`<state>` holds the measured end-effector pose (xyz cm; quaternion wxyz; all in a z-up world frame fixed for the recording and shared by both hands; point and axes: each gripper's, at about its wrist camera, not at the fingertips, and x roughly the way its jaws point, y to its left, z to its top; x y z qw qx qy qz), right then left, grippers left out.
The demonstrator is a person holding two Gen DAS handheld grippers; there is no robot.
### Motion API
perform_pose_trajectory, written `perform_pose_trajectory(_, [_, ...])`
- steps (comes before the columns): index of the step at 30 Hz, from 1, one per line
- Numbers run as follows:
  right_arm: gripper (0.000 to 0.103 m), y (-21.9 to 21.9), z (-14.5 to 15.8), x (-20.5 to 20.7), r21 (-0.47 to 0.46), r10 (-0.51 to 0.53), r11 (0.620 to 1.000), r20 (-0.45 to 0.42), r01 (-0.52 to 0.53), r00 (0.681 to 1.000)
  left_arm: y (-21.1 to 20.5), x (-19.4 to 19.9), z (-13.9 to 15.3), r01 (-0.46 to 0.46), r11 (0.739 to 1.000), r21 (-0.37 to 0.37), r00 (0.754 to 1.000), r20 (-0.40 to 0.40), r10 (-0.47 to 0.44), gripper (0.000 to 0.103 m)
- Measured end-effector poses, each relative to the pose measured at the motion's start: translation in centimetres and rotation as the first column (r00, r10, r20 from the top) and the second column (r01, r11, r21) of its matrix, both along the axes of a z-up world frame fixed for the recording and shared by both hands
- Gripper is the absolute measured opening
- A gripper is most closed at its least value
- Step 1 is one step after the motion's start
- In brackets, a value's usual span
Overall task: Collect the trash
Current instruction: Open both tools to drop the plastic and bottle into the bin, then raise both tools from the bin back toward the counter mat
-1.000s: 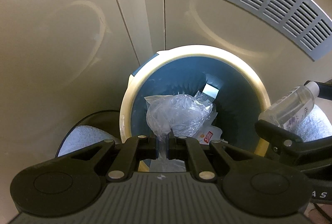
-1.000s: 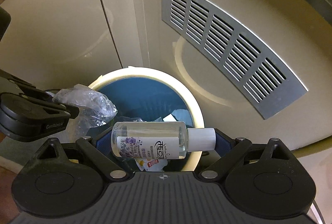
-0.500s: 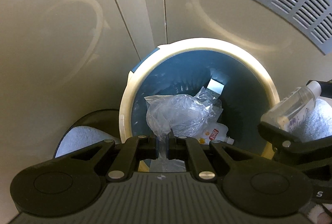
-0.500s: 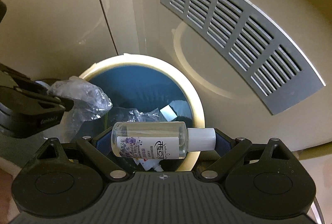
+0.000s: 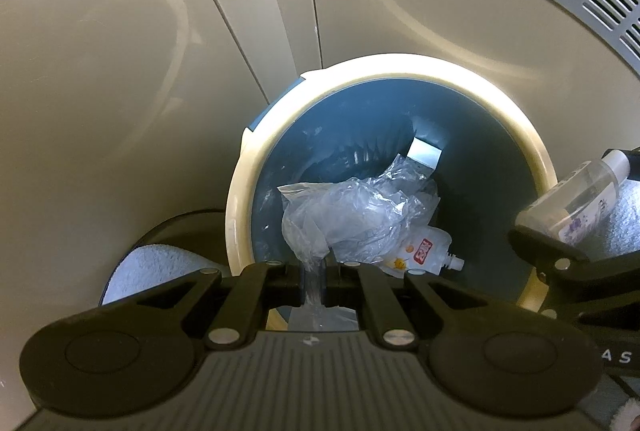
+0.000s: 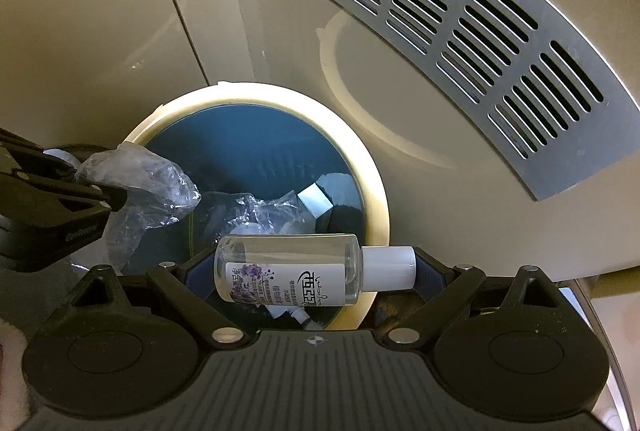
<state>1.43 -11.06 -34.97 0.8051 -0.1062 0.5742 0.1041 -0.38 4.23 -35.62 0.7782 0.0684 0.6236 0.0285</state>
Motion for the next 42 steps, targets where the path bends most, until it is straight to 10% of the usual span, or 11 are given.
perform_pose_trajectory(2, [0.096, 0.0, -0.1, 0.1, 0.003, 0.000, 1.000, -0.005, 0.000, 1.000, -0.1, 0.0, 0.0, 0.000, 1.000, 0.002, 1.000, 0.000, 0.000, 0.013])
perform_pose_trajectory(6, [0.096, -0.1, -0.4, 0.2, 0.001, 0.003, 1.000, -0.017, -0.003, 1.000, 0.1, -0.1, 0.5, -0.016, 1.000, 0.019, 0.999, 0.033, 0.016, 0.091])
perform_pose_trajectory(8, [0.097, -0.2, -0.1, 0.2, 0.003, 0.009, 1.000, -0.009, -0.009, 1.000, 0.2, -0.4, 1.0, -0.018, 0.999, 0.030, 0.998, 0.067, 0.016, 0.102])
perform_pose_trajectory(42, [0.103, -0.1, 12.8, -10.2, 0.068, 0.047, 0.995, 0.346, -0.075, 0.937, 0.6, -9.8, 14.9, -0.030, 0.999, -0.024, 0.932, 0.360, 0.036, 0.103])
